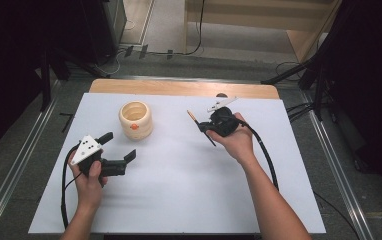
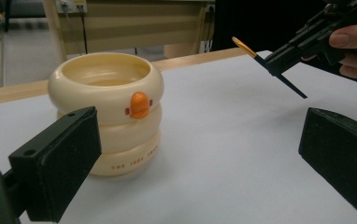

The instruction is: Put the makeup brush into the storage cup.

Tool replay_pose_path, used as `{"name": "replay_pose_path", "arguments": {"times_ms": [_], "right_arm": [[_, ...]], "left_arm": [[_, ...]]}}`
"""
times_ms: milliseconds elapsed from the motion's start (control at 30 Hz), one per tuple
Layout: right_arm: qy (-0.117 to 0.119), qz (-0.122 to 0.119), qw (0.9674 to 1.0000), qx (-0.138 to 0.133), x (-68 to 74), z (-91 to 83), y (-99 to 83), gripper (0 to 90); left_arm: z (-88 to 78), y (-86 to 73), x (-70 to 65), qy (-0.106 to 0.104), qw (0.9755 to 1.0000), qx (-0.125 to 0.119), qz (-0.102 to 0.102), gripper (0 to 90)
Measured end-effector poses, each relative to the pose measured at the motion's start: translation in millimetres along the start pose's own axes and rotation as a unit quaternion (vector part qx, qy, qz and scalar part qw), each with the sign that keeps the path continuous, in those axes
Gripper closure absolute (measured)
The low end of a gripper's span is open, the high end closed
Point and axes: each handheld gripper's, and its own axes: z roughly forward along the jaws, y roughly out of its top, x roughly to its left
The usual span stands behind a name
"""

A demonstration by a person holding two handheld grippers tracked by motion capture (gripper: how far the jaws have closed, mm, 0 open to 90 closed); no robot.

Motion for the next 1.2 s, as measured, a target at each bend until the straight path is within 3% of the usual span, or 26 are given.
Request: {"name": "replay_pose_path", "arguments": {"times_ms": [167, 200, 400, 533, 567, 667, 800, 867, 1067, 1200], "right_arm": [[-0.005, -0.001, 0.9997, -0.024, 1.8, -4.0, -2.2, 84.3], [0.000, 0.010, 0.9988, -0.049, 4.5, -8.4, -3.4, 84.3], [0.004, 0.023, 0.9945, -0.102, 12.8, -17.4, -9.1, 84.3], [0.005, 0.023, 0.9929, -0.116, 17.6, -19.7, -12.5, 84.3], [0.006, 0.026, 0.9907, -0.133, 21.4, -20.7, -15.9, 84.2], [0.004, 0.027, 0.9882, -0.150, 26.1, -20.7, -21.0, 84.2], [-0.004, 0.025, 0.9853, -0.169, 30.7, -21.8, -27.7, 84.2], [0.000, 0.031, 0.9820, -0.186, 31.6, -22.8, -32.6, 84.2], [0.013, 0.043, 0.9778, -0.205, 35.9, -23.4, -42.9, 84.2], [0.022, 0.042, 0.9749, -0.217, 41.5, -27.6, -46.5, 84.2]], "left_arm": [[12.9, 4.5, -3.5, -0.009, 1.0000, 0.001, 0.001, 0.0], [19.0, 6.4, -5.4, -0.013, 0.9999, -0.001, 0.002, 0.0], [38.5, 11.1, -12.8, -0.030, 0.9995, 0.002, 0.002, 0.0], [47.4, 12.4, -17.3, -0.037, 0.9993, 0.006, 0.007, 0.0], [54.6, 12.0, -21.0, -0.044, 0.9989, 0.013, 0.011, 0.0], [64.9, 11.0, -26.2, -0.054, 0.9982, 0.021, 0.018, 0.0], [75.2, 10.7, -31.4, -0.068, 0.9972, 0.028, 0.014, 0.0], [77.2, 10.6, -32.7, -0.072, 0.9970, 0.028, 0.012, 0.0], [88.5, 12.0, -46.8, -0.094, 0.9953, 0.022, -0.011, 0.0], [92.1, 12.0, -59.6, -0.114, 0.9929, 0.035, 0.000, 0.0]]}}
